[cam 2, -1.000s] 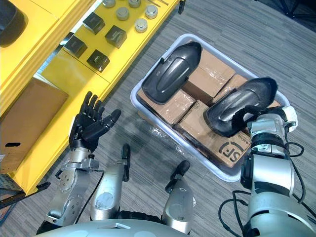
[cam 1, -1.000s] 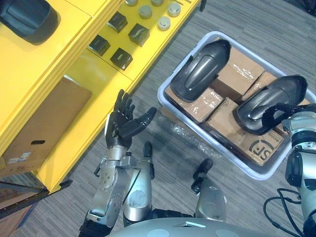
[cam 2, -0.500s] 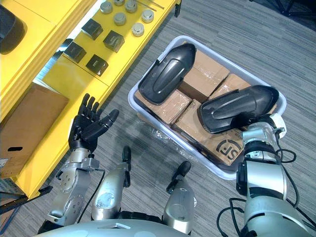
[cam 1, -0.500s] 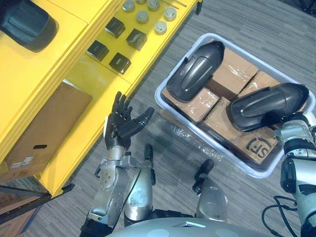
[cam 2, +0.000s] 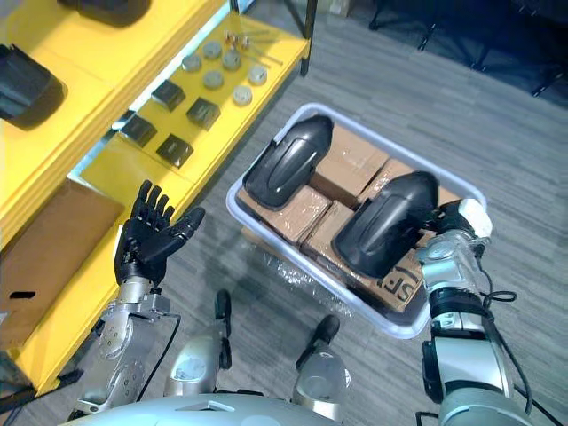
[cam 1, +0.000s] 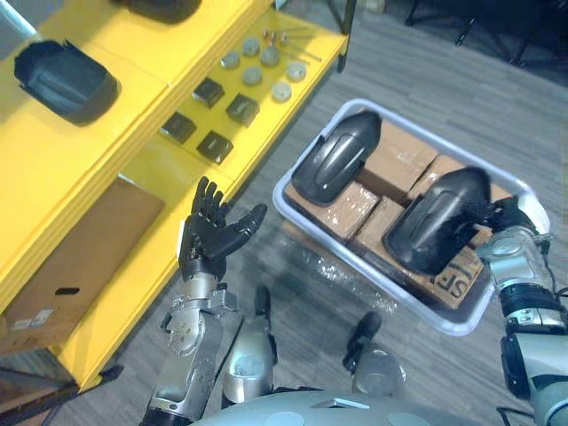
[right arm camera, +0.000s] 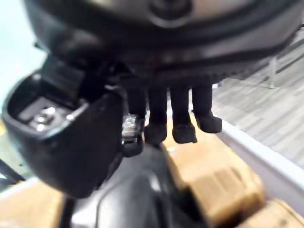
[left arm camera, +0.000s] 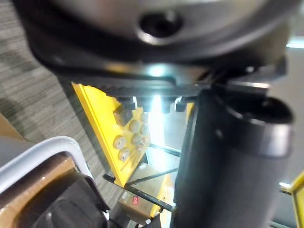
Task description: Walk over and take three plastic housings, then place them on the shelf
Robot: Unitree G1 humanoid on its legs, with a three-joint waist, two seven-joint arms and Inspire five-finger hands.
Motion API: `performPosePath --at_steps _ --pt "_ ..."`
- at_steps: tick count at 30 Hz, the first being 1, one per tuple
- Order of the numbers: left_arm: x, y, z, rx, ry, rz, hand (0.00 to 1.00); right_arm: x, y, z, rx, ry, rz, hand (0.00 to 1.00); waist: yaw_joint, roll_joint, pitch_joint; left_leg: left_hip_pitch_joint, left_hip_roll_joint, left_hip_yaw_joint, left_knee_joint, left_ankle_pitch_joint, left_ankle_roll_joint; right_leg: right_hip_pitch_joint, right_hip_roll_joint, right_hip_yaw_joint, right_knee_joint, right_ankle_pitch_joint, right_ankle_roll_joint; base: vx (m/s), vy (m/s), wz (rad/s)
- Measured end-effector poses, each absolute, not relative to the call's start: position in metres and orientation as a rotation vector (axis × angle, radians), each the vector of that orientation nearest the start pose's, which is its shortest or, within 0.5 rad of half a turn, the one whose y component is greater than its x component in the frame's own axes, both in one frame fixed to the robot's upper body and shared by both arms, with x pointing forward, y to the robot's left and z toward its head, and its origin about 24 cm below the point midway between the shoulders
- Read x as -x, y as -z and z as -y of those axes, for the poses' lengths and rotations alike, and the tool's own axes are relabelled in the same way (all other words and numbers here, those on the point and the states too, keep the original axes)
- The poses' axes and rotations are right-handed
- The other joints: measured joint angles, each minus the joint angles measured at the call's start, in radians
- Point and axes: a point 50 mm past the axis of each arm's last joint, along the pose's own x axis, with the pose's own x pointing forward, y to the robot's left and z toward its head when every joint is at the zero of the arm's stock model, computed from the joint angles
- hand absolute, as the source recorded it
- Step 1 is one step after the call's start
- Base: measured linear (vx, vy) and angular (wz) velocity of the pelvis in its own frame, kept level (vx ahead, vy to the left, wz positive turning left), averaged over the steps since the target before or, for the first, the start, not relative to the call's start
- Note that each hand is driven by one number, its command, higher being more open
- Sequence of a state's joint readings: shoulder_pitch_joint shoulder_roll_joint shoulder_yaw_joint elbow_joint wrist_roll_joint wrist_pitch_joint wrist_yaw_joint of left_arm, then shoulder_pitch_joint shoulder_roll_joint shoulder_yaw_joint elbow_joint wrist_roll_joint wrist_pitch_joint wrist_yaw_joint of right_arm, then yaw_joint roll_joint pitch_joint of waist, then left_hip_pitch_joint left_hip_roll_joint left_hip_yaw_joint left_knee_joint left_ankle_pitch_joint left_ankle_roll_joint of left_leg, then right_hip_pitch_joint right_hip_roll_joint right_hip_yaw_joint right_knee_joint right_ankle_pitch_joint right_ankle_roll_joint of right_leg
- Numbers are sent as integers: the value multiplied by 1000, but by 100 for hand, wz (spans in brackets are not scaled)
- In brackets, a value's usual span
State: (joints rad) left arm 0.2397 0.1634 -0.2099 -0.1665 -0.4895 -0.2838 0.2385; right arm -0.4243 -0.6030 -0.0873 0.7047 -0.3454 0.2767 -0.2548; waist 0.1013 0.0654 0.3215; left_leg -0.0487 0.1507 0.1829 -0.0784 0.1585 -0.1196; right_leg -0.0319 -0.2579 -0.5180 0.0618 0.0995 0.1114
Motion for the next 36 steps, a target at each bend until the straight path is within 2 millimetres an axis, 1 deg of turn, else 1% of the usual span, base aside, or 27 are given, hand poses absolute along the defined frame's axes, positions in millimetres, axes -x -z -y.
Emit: performPosePath --at_steps 1,2,4,5,6,8,10,14,16,17,19,21,23,25,27,29,31,36 --pt "-202 -45 -158 388 -141 111 100 -295 -63 348 883 592 -419 0 -2 -4 -7 8 0 1 -4 0 0 6 0 0 -1 0 0 26 -27 -5" --pt "-201 -46 -158 371 -140 118 100 -295 -65 342 881 584 -386 0 -8 -14 -27 11 -2 4 -4 -2 -2 10 1 0 -9 1 3 27 -15 -4" --pt "-202 -48 -162 367 -153 134 100 -297 -67 330 873 567 -329 0 -23 -28 -41 29 -3 8 -5 -4 -4 27 0 2 -14 2 4 17 -12 -6" --pt "-203 -52 -164 337 -157 154 100 -298 -66 324 872 553 -309 0 -27 -36 -48 40 -2 13 -5 -6 -5 35 1 4 -15 2 5 -5 -13 -10" --pt "-203 -54 -164 327 -156 166 100 -298 -66 323 878 548 -303 0 -27 -39 -52 45 -1 16 -5 -7 -6 37 1 5 -15 2 5 -15 -18 -13" --pt "-205 -64 -162 306 -139 212 100 -298 -66 321 892 544 -297 0 -27 -39 -56 60 -2 23 -5 -8 -7 48 1 10 -17 3 6 -28 -14 -9" --pt "-207 -74 -159 298 -106 255 100 -295 -62 321 893 540 -309 0 -27 -36 -89 63 -1 32 -6 -10 -9 54 4 14 -36 11 12 -32 -13 -8" --pt "-217 -82 -154 268 -63 267 100 -295 -62 317 900 524 -293 0 -38 -28 -116 84 1 46 -6 -11 -11 75 13 26 -68 31 10 -15 -15 -13" --pt "-219 -82 -152 259 -40 255 100 -298 -64 311 897 500 -254 0 -56 -28 -129 93 1 55 -6 -12 -12 85 17 32 -86 40 11 -20 -13 -13" --pt "-219 -82 -152 258 -34 253 100 -298 -64 309 891 497 -247 100 -61 -28 -132 93 2 57 -6 -12 -12 85 18 34 -87 41 11 -17 -10 -7" --pt "-221 -82 -151 256 -26 244 100 -299 -63 300 857 479 -219 100 -75 -30 -144 93 2 63 -6 -12 -12 86 21 38 -101 49 11 -11 -4 -9" --pt "-221 -82 -151 256 -22 246 100 -295 -60 291 832 466 -186 100 -77 -30 -150 94 3 69 -6 -12 -12 85 25 44 -111 56 10 -1 -5 -11" --pt "-223 -82 -150 255 -16 247 100 -288 -52 282 757 448 -182 100 -76 -31 -160 94 4 73 -6 -13 -12 85 27 48 -118 61 10 9 -5 -6" --pt "-224 -81 -150 253 -12 243 100 -280 -39 277 724 419 -223 100 -77 -34 -172 94 4 74 -6 -13 -13 86 27 48 -118 61 10 0 0 0" --pt "-224 -80 -150 252 -9 241 100 -267 -19 272 699 400 -304 100 -77 -39 -181 97 4 74 -6 -13 -13 89 27 48 -117 62 10 0 0 0" --pt "-224 -79 -151 249 -7 236 100 -261 -9 271 689 398 -353 100 -76 -40 -181 100 4 74 -6 -13 -13 92 27 49 -117 62 11 0 0 0" --pt "-225 -72 -152 241 -1 209 100 -254 4 274 690 403 -425 100 -76 -40 -181 111 3 75 -9 -14 -13 102 26 51 -118 61 12 0 0 0" --pt "-217 -62 -153 234 16 165 100 -249 13 286 710 470 -511 100 -74 -43 -186 97 3 73 -10 -24 -13 96 26 42 -129 55 11 -5 0 2"
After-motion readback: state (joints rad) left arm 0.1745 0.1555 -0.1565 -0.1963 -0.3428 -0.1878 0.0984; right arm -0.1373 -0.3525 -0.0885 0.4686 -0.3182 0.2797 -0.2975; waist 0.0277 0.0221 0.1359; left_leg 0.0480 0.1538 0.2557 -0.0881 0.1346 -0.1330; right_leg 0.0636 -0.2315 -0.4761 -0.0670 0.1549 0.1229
